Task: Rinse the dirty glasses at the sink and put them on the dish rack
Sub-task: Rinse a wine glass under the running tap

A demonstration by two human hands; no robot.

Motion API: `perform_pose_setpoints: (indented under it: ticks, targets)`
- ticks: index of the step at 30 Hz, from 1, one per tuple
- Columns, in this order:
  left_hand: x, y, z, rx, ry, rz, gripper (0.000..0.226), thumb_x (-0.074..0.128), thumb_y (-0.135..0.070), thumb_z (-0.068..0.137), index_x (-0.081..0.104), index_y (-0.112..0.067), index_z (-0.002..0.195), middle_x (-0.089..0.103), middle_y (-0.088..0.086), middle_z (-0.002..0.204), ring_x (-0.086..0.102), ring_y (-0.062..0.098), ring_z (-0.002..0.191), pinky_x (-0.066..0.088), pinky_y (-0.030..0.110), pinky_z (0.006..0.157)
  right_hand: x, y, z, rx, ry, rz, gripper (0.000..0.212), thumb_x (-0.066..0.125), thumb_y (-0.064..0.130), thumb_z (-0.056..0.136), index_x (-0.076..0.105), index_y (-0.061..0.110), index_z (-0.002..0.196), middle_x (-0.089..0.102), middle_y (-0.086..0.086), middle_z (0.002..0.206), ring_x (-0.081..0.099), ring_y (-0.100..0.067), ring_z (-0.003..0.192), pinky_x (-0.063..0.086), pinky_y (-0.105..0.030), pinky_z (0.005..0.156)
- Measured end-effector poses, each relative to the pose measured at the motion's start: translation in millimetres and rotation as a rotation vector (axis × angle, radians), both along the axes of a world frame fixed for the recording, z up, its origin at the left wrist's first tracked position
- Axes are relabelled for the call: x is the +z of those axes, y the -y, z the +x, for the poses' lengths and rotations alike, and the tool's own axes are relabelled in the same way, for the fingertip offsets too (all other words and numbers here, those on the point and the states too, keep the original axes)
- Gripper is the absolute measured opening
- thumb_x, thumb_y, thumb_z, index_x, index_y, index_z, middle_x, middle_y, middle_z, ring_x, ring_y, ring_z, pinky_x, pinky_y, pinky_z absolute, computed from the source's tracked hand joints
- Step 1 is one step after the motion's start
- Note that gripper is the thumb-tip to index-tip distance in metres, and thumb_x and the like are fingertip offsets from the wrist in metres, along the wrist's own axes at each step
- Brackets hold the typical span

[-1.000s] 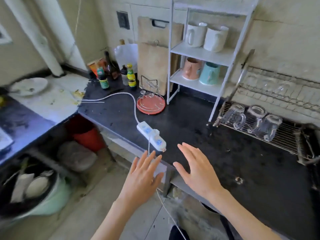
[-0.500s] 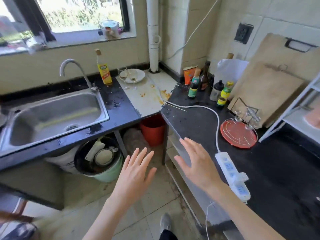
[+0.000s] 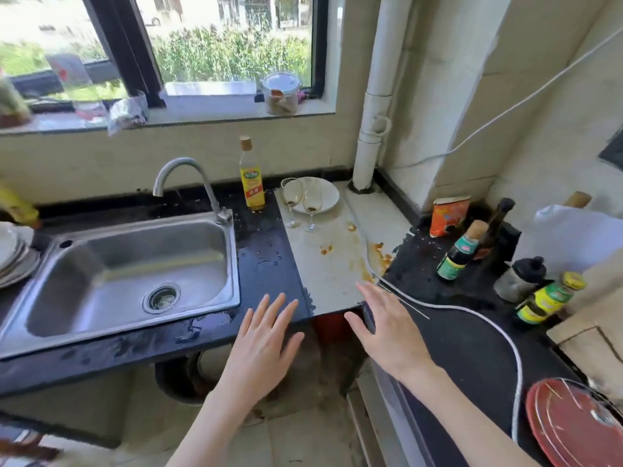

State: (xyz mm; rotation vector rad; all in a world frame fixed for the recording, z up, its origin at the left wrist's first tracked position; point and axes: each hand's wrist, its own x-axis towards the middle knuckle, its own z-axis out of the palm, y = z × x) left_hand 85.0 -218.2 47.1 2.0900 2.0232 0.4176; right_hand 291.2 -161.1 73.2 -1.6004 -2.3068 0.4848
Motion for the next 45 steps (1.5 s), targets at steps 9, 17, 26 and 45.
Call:
perform_pose_setpoints:
  ticks: [9, 17, 26, 45]
  targets:
    - [-32, -155, -72, -0.064, -0.037, -0.079, 0.102, -0.028, -0.074, 0.063, 0.009, -0.031, 0.148, 0.005, -0.007, 0.157, -0.004, 0.017, 0.145, -0.008, 0.030, 0.110, -23, -152, -72, -0.068, 0.000, -0.072, 0.055, 0.041, 0.044, 0.096, 0.029, 0.023, 0.145, 0.033, 0.005, 0.150, 0.028, -0.012, 0.138, 0.022, -0.024, 0.112]
    - [-26, -259, -105, -0.109, -0.029, -0.106, 0.084, -0.008, -0.062, 0.073, 0.009, -0.029, 0.148, 0.005, -0.006, 0.157, -0.006, 0.017, 0.145, -0.004, 0.032, 0.114, -42, -278, -120, -0.146, 0.013, -0.182, 0.048, 0.046, 0.034, 0.096, 0.038, 0.014, 0.140, 0.043, -0.003, 0.141, 0.038, -0.018, 0.131, 0.031, -0.027, 0.104]
    - [-46, -299, -105, -0.017, -0.002, -0.169, 0.087, -0.010, -0.072, 0.075, 0.012, -0.030, 0.147, 0.009, -0.006, 0.156, -0.004, 0.018, 0.145, -0.007, 0.030, 0.109, -62, -385, -145, -0.031, 0.041, -0.290, 0.086, 0.064, 0.033, 0.087, 0.008, 0.015, 0.150, 0.014, -0.004, 0.156, 0.022, -0.023, 0.141, 0.029, -0.037, 0.109]
    - [-60, -268, -117, 0.134, 0.453, -0.198, 0.082, 0.060, -0.040, 0.087, 0.007, -0.025, 0.148, 0.023, -0.011, 0.150, 0.018, 0.004, 0.139, 0.016, 0.015, 0.110, -58, -323, -178, 0.207, -0.305, -0.540, 0.059, 0.078, 0.031, 0.071, 0.054, 0.022, 0.124, 0.057, 0.006, 0.112, 0.057, -0.007, 0.095, 0.045, -0.019, 0.082]
